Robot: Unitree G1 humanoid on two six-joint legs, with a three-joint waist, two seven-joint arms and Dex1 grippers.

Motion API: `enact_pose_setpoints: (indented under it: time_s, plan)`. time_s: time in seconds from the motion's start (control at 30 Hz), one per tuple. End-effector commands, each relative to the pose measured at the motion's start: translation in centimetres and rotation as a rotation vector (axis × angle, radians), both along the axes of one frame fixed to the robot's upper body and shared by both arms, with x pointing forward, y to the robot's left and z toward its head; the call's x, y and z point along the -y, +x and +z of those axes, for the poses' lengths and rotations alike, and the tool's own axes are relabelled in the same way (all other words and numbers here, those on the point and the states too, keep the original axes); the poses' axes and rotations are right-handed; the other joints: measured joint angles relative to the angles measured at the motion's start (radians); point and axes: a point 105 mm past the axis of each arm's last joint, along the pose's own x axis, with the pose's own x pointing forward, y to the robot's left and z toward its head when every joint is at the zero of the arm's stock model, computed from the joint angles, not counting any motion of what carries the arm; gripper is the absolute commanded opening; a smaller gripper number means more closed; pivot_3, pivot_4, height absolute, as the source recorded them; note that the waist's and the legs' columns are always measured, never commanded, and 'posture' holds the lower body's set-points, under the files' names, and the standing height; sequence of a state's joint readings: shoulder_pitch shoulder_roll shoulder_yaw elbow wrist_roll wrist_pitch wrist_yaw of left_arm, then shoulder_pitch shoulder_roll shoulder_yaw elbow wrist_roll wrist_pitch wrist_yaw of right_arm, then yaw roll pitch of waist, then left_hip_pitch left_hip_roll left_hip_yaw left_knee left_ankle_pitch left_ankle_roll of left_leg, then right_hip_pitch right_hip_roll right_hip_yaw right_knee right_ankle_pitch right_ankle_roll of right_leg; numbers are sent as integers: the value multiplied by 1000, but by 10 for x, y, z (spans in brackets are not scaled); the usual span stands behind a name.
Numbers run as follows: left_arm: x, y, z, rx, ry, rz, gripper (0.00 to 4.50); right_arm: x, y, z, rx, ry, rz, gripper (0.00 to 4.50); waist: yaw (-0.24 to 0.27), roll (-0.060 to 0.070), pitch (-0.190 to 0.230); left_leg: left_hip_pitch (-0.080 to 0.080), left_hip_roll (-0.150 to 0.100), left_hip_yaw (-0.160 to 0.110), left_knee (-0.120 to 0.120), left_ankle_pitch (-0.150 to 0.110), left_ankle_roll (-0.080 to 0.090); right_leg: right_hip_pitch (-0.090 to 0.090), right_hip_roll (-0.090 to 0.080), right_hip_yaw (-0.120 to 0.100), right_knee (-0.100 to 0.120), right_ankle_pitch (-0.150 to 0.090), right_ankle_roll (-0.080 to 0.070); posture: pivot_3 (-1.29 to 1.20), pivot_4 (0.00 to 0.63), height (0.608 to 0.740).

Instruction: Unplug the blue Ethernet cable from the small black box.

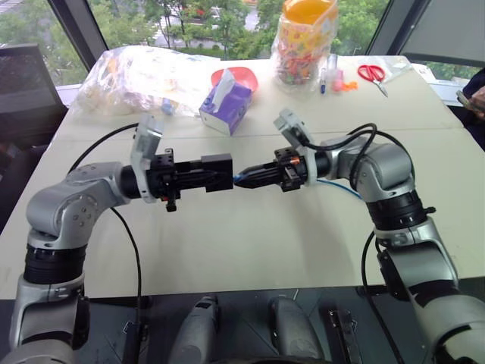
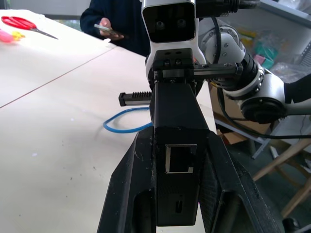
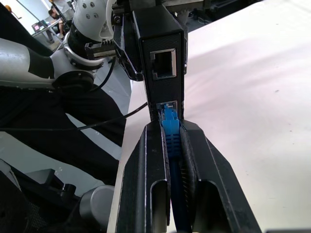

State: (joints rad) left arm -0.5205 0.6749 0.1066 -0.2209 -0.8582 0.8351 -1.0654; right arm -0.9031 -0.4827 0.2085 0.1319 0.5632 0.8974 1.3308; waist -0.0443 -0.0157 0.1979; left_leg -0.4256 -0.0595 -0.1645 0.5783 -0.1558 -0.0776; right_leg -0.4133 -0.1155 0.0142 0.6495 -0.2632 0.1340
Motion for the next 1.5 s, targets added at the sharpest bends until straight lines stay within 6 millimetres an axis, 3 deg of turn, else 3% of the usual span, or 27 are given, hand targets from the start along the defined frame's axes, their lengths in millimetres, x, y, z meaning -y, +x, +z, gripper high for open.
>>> enact_pose_setpoints:
  time_s: [0.03,0.33,0.43,0.57,0.83,0.93,1.13,1.17,1.33,1.5]
  plan:
    - [-4,-10,2,44,47,-29,504,14,12,9,-13,35,-63,20,0,0,0,0,0,0,0,0,0,0,0,0,0,0,0,0,150,728]
    - [-20,-4,-9,77,126,29,504,68,56,-21,-147,5,-332,20,2,0,0,0,0,1,0,0,0,0,0,1,-1,0,-1,0,150,728]
    - [-22,6,-16,96,131,84,504,88,90,-32,12,-50,-568,20,-1,0,0,0,0,1,0,0,0,0,0,0,0,0,-1,0,150,728]
    - [-14,30,-39,194,178,194,504,113,134,-34,207,-101,-919,20,0,0,0,1,0,3,0,0,0,0,0,2,0,1,-1,0,150,728]
    - [13,72,-60,297,105,349,504,138,161,-40,306,-177,-1263,20,3,0,0,1,0,4,0,1,0,0,0,3,-1,3,1,0,150,728]
    - [21,82,-68,327,110,364,504,148,163,-48,318,-242,-1341,1155,0,0,0,1,0,4,1,1,0,0,0,3,0,3,1,0,150,728]
    - [36,97,-83,342,131,398,504,169,165,-46,333,-236,-1478,4237,-3,1,0,1,0,4,1,1,0,0,0,3,0,3,1,0,150,728]
    - [38,97,-85,344,130,400,504,172,165,-41,330,-205,-1514,4444,-2,1,0,1,0,4,1,1,0,0,0,3,0,3,2,0,150,728]
    - [38,102,-95,353,132,444,504,183,167,0,382,27,-1621,4444,-3,1,0,1,0,4,1,1,0,0,0,3,0,3,2,0,150,728]
    - [35,105,-108,307,104,497,504,174,151,28,389,264,-1597,4444,-1,1,0,2,0,4,1,1,0,1,0,3,1,4,3,0,150,728]
